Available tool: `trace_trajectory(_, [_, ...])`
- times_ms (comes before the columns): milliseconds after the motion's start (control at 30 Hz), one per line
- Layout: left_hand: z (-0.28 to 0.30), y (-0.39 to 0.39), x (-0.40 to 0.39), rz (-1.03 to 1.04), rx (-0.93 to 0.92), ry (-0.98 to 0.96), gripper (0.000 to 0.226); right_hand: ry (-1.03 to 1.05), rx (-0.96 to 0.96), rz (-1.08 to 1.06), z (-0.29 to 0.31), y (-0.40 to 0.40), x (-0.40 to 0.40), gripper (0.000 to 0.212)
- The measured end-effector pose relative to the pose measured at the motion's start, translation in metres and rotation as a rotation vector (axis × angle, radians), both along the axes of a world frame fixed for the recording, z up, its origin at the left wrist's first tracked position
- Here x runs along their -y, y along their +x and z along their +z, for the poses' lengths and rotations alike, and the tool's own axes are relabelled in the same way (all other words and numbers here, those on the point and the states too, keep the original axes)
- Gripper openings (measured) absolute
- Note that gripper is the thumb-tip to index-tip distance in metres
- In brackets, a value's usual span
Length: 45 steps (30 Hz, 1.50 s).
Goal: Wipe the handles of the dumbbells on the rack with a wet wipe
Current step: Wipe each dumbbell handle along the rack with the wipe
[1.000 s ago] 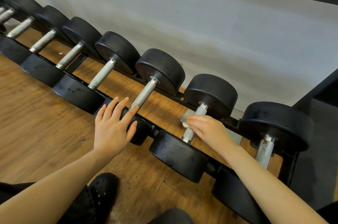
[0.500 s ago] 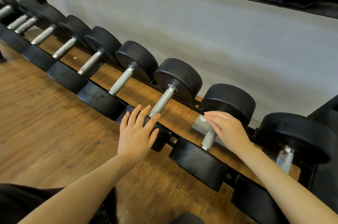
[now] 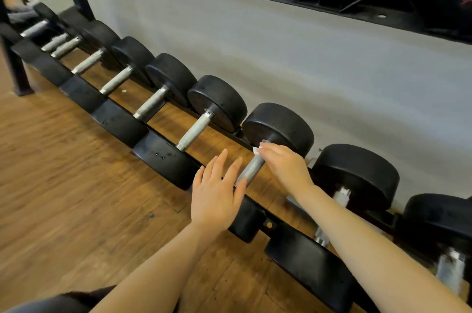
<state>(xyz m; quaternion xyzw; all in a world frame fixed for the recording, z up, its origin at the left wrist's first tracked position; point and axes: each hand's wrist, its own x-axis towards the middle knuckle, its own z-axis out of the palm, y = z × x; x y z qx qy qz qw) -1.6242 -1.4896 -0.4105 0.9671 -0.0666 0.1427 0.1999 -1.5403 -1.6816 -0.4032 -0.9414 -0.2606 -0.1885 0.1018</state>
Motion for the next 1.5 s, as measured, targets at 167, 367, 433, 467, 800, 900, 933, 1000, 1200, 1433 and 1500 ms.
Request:
trace_trajectory(167, [-0.006, 0.000, -0.001, -0.003, -0.027, -0.042, 0.047, -0.017, -0.074, -0.080, -0.016, 0.015, 0.000, 0.050])
trace_trajectory(367, [-0.010, 0.000, 0.003, 0.034, 0.008, -0.029, 0.050, -0.049, -0.094, 0.082, -0.017, 0.013, -0.003, 0.049])
trace_trajectory(433, [-0.011, 0.000, 0.004, 0.043, 0.012, -0.037, 0.047, -0.049, -0.066, 0.038, -0.018, 0.018, 0.000, 0.050])
trace_trajectory(467, [-0.011, 0.000, 0.004, 0.058, 0.023, -0.047, 0.045, -0.037, -0.051, 0.000, -0.020, 0.019, 0.001, 0.051])
trace_trajectory(800, [-0.018, -0.009, 0.013, 0.257, 0.089, -0.157, 0.052, 0.029, 0.026, 0.016, -0.030, 0.017, -0.005, 0.055])
trace_trajectory(900, [-0.019, -0.009, 0.015, 0.283, 0.083, -0.162, 0.053, -0.005, 0.037, 0.112, -0.035, 0.016, -0.007, 0.054])
trace_trajectory(933, [-0.019, -0.008, 0.015, 0.287, 0.092, -0.166, 0.054, -0.032, 0.043, 0.176, -0.036, 0.014, -0.005, 0.054])
trace_trajectory(1000, [-0.019, -0.007, 0.016, 0.295, 0.108, -0.181, 0.054, -0.071, 0.057, 0.233, -0.033, 0.013, 0.000, 0.054])
trace_trajectory(1200, [-0.020, -0.007, 0.017, 0.314, 0.095, -0.193, 0.056, 0.027, 0.104, 0.056, -0.040, 0.020, -0.001, 0.058])
trace_trajectory(1433, [-0.019, -0.008, 0.016, 0.299, 0.094, -0.221, 0.057, 0.073, 0.097, 0.102, -0.046, 0.012, 0.002, 0.049])
trace_trajectory(1500, [-0.018, -0.009, 0.016, 0.295, 0.097, -0.230, 0.058, 0.062, 0.085, 0.063, -0.046, 0.014, 0.001, 0.054])
